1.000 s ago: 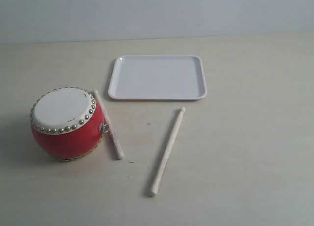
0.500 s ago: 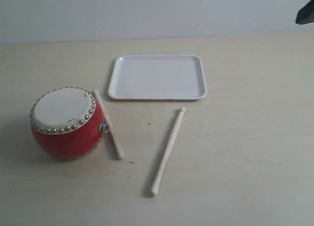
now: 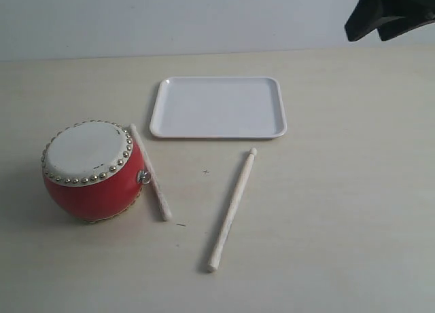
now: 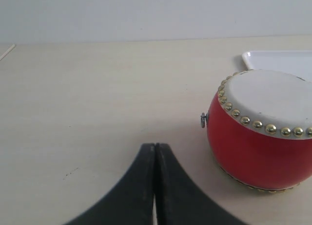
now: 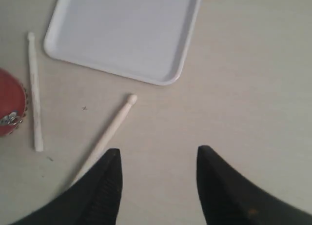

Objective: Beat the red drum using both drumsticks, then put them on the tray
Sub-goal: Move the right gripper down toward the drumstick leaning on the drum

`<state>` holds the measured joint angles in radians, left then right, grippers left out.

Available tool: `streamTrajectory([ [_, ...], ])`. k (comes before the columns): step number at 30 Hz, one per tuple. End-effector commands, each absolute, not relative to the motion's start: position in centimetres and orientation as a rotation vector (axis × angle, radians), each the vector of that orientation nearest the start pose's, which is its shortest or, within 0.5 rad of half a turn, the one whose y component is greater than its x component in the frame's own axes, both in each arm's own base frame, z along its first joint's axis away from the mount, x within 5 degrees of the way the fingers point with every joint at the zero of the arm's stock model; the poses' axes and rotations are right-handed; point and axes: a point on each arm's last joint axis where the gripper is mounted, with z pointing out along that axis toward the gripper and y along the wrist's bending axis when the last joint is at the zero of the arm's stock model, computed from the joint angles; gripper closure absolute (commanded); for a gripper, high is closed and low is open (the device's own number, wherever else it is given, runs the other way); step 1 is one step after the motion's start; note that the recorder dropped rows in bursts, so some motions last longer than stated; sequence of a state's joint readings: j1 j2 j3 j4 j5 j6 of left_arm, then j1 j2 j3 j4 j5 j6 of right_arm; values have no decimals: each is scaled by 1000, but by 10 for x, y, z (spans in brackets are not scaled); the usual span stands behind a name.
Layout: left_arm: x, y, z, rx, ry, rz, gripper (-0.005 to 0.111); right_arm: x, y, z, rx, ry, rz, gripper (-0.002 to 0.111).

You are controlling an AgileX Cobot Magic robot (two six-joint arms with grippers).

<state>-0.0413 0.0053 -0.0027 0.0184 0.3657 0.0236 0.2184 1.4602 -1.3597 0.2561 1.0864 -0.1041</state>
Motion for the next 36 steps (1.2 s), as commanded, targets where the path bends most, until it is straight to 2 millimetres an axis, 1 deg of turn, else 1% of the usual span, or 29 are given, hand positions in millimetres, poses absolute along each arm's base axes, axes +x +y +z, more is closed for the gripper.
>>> streamTrajectory([
  [1,53,-2,181,68,1843,4,107,284,112,346,-491,2648,353,62],
  [5,53,-2,181,68,1843,4,107,281,130,338,-554,2672,310,62],
  [13,53,-2,181,68,1843,4,107,268,170,323,-712,2726,330,62],
  [16,53,-2,181,68,1843,4,107,264,180,318,-745,2734,306,62],
  [18,53,-2,181,68,1843,4,107,261,185,315,-728,2746,261,62],
  [21,53,-2,181,68,1843,4,107,259,191,312,-643,2767,183,62],
  [26,53,-2,181,68,1843,4,107,257,204,301,-518,2812,128,62],
  [28,53,-2,181,68,1843,4,107,257,209,296,-469,2840,126,62],
  [36,53,-2,181,68,1843,4,107,260,222,273,-253,2978,222,62],
])
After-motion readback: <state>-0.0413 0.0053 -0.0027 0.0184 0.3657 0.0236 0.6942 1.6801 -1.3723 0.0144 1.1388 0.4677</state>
